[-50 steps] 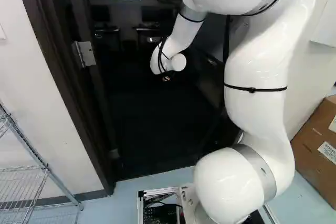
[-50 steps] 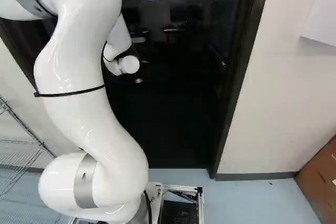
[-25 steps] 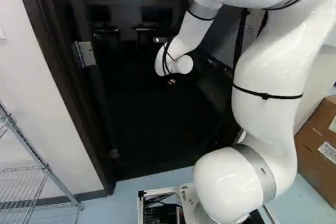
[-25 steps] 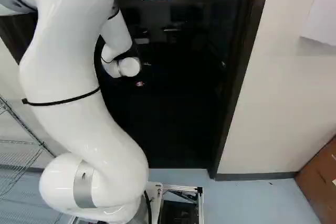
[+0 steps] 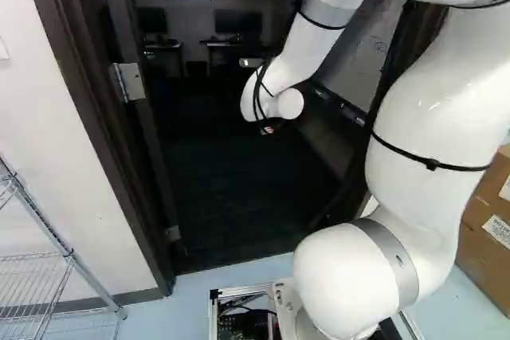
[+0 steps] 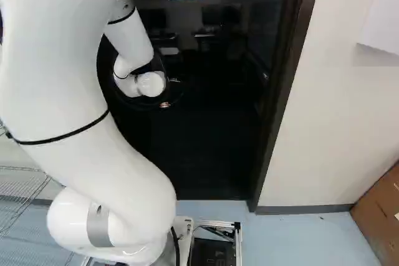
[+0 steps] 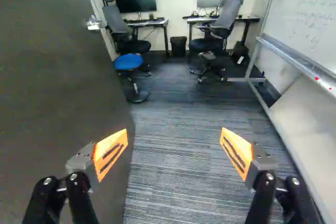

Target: Open the door and move inside

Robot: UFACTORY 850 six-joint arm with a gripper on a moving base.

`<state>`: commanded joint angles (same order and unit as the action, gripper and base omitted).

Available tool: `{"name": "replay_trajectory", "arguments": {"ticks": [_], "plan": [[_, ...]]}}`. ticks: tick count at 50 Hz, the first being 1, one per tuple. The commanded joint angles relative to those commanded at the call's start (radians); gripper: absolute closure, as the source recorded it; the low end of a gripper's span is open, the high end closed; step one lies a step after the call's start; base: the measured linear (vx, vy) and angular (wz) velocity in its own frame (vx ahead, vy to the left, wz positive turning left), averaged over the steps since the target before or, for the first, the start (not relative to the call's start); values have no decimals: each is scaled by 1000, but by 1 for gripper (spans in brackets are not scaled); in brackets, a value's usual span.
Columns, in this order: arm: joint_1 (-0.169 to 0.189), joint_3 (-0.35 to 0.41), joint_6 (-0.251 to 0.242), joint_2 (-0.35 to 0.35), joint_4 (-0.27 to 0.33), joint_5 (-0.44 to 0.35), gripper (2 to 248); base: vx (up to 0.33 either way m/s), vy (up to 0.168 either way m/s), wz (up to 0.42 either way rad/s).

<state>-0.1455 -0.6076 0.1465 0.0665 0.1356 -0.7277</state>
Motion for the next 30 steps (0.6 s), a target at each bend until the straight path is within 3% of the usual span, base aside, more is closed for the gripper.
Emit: {"name": "replay_trajectory", "arguments": {"ticks": [30], "plan": [[18,167,0,-167,0,0,3,0,0,0]]}}
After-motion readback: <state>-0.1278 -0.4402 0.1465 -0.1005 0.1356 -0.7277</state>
